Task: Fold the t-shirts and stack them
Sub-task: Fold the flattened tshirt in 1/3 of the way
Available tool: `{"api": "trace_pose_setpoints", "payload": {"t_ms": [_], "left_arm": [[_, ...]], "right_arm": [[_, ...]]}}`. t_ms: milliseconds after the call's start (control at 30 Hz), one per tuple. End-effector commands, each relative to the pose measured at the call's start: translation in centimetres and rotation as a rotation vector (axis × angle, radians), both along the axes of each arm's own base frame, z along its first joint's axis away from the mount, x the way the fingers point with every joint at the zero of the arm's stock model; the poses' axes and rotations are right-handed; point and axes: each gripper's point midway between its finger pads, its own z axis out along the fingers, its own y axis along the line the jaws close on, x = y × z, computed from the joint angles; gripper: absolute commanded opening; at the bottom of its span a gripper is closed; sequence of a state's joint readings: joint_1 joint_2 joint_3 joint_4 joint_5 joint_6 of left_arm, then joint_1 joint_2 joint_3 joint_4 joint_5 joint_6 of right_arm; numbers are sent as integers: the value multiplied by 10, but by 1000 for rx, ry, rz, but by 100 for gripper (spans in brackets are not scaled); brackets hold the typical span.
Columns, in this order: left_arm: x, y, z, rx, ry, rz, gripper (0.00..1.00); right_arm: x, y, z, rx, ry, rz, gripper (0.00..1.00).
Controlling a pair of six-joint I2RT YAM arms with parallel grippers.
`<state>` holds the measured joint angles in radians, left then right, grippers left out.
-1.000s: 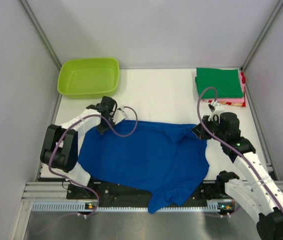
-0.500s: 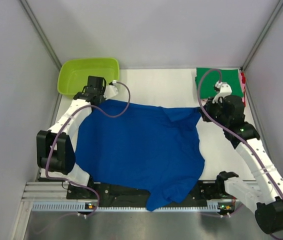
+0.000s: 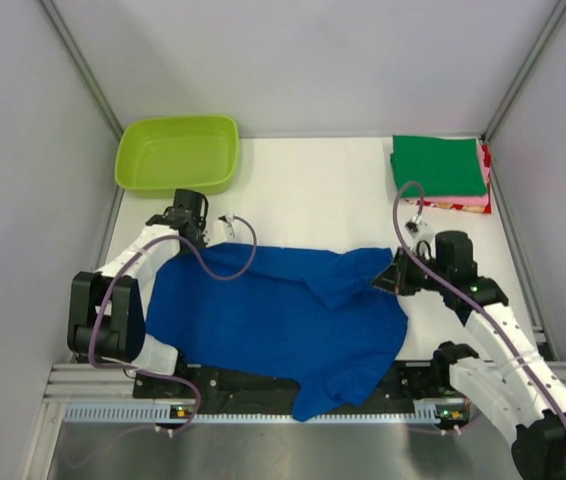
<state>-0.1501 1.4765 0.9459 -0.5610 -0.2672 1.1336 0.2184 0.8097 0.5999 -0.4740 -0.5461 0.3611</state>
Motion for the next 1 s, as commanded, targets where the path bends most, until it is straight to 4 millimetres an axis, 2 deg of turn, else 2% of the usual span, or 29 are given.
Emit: {"api": "trace_pose_setpoints", "payload": {"t_ms": [0, 67, 167, 233, 300, 367, 433, 500, 567, 600, 667, 733, 833, 900, 967], "left_arm": [[5, 5, -3, 23, 7, -16, 0], [10, 12, -6, 68, 0, -1, 1], [9, 17, -12, 103, 24, 0, 7], [8, 18, -13, 115, 32, -7, 16], [10, 20, -12, 123, 28, -4, 30], [8, 21, -10, 119, 34, -4, 36], [6, 17, -3, 82, 40, -17, 44], [-2, 7, 6, 21, 63, -46, 50], [-9, -5, 17, -53, 84, -72, 54], [-8, -12, 24, -97, 75, -80, 55], [-5, -20, 34, -179, 57, -62, 56], [13, -21, 44, -238, 5, -10, 56], [34, -4, 35, -261, -16, 140, 55], [42, 4, 22, -269, -12, 200, 55], [46, 4, 8, -284, -18, 214, 55]], "right_arm": [[-35, 17, -19, 174, 168, 30, 0], [-41, 18, -37, 196, 229, 9, 0], [-43, 17, -47, 200, 256, -21, 0], [-45, 14, -57, 181, 281, -45, 4], [-48, 10, -64, 164, 310, -69, 31], [-48, 11, -60, 169, 307, -60, 51], [-45, 8, -52, 145, 291, -73, 61], [-33, 1, -43, 103, 245, -114, 64], [-12, -9, -31, 53, 170, -187, 68], [-1, -20, -31, 9, 140, -250, 70], [28, -41, -26, -65, 41, -375, 73], [56, -65, -25, -140, -50, -502, 73], [84, -72, -19, -161, -126, -537, 62], [98, -66, -25, -160, -129, -498, 54], [106, -53, -32, -142, -114, -431, 53]]}}
